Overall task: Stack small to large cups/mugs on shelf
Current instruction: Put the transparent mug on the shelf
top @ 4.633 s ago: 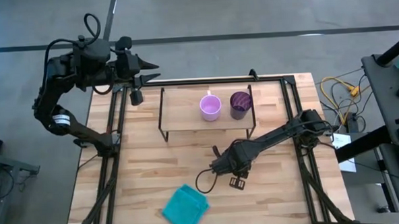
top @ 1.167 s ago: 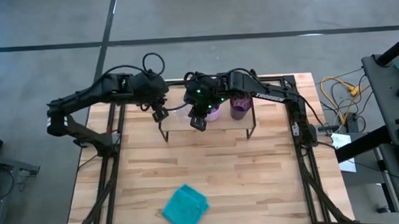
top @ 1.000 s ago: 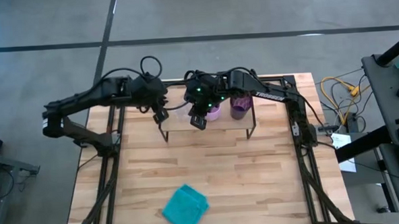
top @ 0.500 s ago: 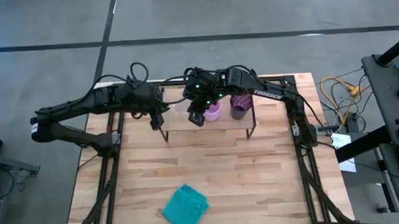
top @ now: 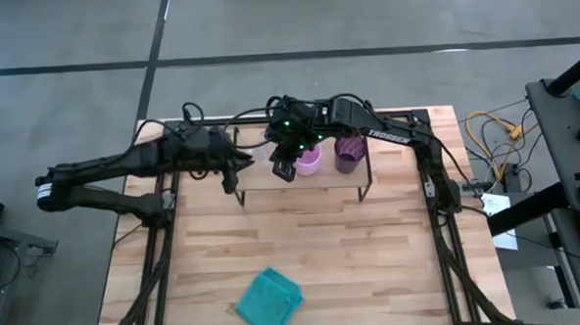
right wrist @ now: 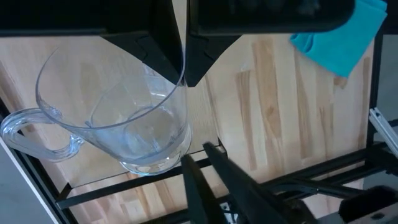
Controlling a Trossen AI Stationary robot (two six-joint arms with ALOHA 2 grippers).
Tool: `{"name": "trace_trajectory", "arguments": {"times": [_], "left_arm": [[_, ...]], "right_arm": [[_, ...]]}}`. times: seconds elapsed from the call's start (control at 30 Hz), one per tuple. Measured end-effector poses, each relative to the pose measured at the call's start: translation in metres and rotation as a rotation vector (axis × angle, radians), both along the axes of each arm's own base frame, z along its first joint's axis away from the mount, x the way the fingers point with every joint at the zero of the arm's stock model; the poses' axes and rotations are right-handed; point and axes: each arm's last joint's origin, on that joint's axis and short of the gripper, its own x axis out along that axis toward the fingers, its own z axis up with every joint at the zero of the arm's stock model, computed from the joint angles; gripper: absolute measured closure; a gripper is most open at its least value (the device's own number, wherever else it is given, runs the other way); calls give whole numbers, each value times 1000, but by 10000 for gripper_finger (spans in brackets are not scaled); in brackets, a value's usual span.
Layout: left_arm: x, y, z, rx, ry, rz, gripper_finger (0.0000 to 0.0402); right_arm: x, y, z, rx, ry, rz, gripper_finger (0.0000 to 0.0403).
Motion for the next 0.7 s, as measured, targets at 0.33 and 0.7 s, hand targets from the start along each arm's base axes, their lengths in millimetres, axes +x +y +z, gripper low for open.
{"name": "trace_trajectory", "arguments": {"times": [0.33,0.7], "left_arm": [[6,1,-23,-7,39,1,345],[8,3,-32,2,43,16,345]], "right_arm": [[0,0,0,15,3,-16,394],[0,1,-1,69,8,-11,394]]}}
